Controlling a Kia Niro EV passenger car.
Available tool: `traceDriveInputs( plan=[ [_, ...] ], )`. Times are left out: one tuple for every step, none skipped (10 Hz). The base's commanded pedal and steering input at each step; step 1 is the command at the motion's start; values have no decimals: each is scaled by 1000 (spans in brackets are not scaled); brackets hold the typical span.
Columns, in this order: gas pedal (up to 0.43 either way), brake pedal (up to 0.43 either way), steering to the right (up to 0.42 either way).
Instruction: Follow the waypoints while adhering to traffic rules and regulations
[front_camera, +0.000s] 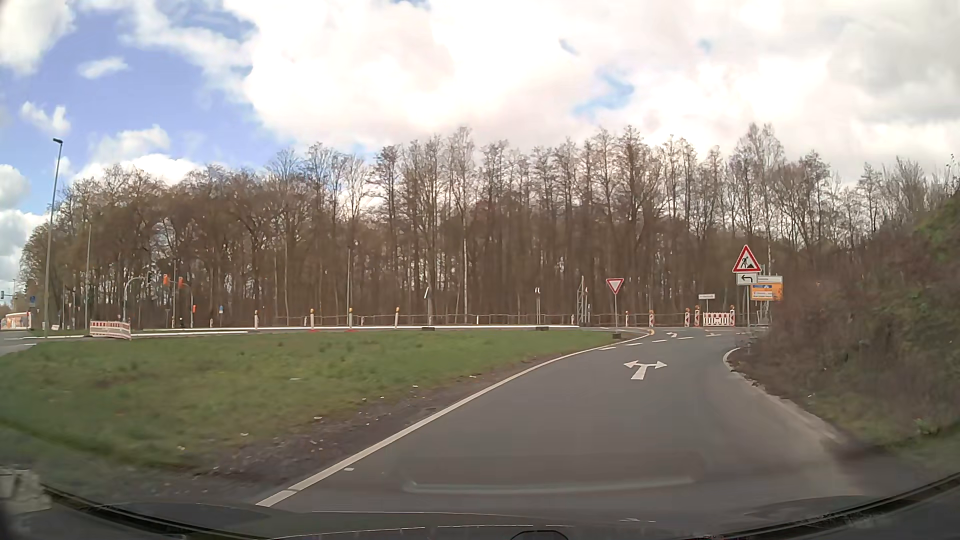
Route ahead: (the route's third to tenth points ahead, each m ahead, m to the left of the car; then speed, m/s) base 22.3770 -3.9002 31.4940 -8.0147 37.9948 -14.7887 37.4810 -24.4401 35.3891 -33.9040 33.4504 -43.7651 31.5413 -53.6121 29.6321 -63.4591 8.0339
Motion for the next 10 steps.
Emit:
traceDriveInputs(
  plan=[
    [287,0,114],
    [280,0,107],
    [260,0,102],
    [248,0,96],
    [240,0,93],
    [228,0,93],
    [220,0,97],
    [209,0,103],
    [177,0,103],
    [169,0,103]
  ],
)
